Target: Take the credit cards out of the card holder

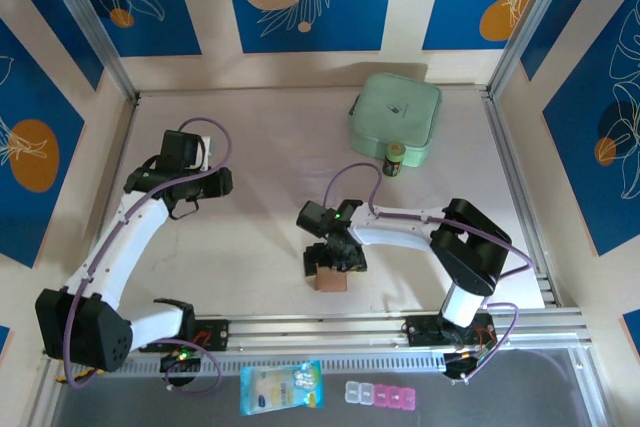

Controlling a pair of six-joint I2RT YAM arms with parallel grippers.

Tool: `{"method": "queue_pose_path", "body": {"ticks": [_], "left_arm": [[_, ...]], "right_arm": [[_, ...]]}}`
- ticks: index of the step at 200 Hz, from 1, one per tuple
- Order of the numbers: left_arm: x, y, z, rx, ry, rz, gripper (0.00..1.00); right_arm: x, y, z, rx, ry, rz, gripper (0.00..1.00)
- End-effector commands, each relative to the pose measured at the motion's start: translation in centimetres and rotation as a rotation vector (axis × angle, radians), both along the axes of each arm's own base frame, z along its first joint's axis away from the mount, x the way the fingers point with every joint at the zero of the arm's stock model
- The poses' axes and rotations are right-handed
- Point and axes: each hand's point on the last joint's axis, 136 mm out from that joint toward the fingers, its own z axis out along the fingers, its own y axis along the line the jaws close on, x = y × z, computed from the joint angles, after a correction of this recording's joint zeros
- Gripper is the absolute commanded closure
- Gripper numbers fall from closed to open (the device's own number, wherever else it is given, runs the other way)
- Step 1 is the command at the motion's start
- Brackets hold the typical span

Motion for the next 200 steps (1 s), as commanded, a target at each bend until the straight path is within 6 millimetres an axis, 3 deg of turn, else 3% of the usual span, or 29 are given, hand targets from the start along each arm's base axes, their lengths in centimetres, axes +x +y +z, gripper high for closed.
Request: {"method": "queue_pose_path", "body": {"ticks": [1, 36, 76, 92, 136, 162, 200], "left_arm": [[0.1, 0.0, -0.5, -0.033, 0.013, 0.022, 0.46], [0.1, 0.0, -0.7, -0.032, 0.020, 0.019, 0.46], [-0.2, -0.1, -0.4, -0.031, 0.032, 0.010, 0.46], [-0.3, -0.8, -0.4, -0.076, 0.035, 0.007, 0.45], [-0.7, -3.3, -2.7, -0.223, 0.096, 0.007, 0.47], [-1.1, -4.3, -3.8, -0.268, 0.109, 0.026, 0.47], [-2.1, -7.3, -5.9, -0.353, 0.147, 0.000, 0.48]], "right_arm": [[-0.3, -0.5, -1.0, -0.013, 0.030, -0.030, 0.07], [0.0, -0.5, -1.5, -0.011, 0.033, -0.027, 0.10], [1.1, 0.0, -0.7, -0.004, 0.005, -0.004, 0.21], [1.9, 0.3, -0.3, 0.008, -0.008, -0.005, 0.23], [4.4, 2.2, 0.5, 0.049, -0.029, 0.010, 0.23], [6.0, 3.1, 0.2, 0.064, -0.031, 0.009, 0.23], [6.9, 3.9, -0.4, 0.068, -0.014, 0.010, 0.23]]}}
